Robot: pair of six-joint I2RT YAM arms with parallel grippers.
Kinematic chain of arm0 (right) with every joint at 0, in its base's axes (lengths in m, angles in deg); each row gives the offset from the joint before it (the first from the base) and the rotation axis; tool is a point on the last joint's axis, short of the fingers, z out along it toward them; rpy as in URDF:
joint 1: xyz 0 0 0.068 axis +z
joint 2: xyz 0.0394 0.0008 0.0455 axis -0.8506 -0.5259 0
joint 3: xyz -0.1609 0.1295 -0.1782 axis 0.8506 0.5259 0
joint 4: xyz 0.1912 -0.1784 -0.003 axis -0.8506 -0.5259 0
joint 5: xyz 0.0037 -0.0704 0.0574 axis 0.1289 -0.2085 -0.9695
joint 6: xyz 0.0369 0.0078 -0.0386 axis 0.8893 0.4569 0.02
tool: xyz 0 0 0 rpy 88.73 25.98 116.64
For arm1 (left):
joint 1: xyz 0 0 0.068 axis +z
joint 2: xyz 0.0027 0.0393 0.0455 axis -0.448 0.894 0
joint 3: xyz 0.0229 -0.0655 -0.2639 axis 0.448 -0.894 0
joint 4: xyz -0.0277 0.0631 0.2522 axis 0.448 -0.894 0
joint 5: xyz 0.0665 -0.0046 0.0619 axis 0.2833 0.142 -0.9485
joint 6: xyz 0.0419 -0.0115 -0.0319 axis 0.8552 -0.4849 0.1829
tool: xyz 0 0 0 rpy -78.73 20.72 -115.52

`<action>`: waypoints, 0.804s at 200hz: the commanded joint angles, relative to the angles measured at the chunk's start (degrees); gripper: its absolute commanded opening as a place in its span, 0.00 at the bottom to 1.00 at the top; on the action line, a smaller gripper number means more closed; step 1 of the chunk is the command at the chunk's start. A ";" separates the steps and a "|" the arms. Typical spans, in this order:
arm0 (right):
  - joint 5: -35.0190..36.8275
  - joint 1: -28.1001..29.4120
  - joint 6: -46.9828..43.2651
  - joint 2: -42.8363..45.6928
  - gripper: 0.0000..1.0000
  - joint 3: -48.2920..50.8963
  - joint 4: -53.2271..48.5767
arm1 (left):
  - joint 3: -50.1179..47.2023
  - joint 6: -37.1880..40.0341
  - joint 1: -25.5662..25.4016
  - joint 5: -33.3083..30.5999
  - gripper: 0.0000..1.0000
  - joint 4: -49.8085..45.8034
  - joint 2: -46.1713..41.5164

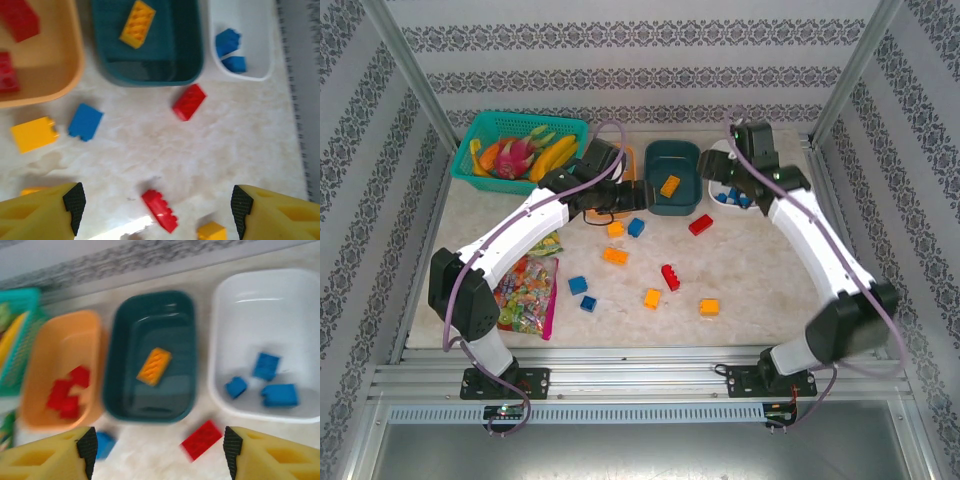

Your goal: Sort the legos into containers by color

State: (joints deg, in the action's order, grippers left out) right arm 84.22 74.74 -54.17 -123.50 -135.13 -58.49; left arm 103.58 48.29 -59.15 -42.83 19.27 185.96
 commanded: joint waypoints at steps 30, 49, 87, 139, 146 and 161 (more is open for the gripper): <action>-14.07 8.99 7.21 15.33 0.82 29.30 17.69 | -11.52 -3.27 0.56 -8.81 0.82 2.70 2.13; -13.43 12.57 10.50 19.81 0.85 37.26 20.66 | -13.17 -4.40 0.58 -11.62 0.83 5.08 4.38; -10.51 15.00 13.65 24.70 0.85 42.00 19.69 | -10.73 -4.76 0.78 -13.61 0.84 8.87 11.25; -9.68 14.91 12.57 25.22 0.86 40.62 17.26 | -7.01 -5.77 2.35 -17.17 0.82 7.62 17.39; -9.49 14.90 12.63 25.27 0.85 40.53 17.21 | -6.57 -5.28 2.39 -17.06 0.81 7.79 17.82; -9.34 14.83 12.88 25.16 0.86 40.53 17.27 | -5.44 -4.48 2.46 -17.06 0.80 7.71 18.59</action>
State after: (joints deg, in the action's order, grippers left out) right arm 73.47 89.28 -42.02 -98.73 -93.36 -41.44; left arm 94.97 43.42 -57.27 -58.06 25.76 203.21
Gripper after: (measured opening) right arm 0.855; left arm 0.809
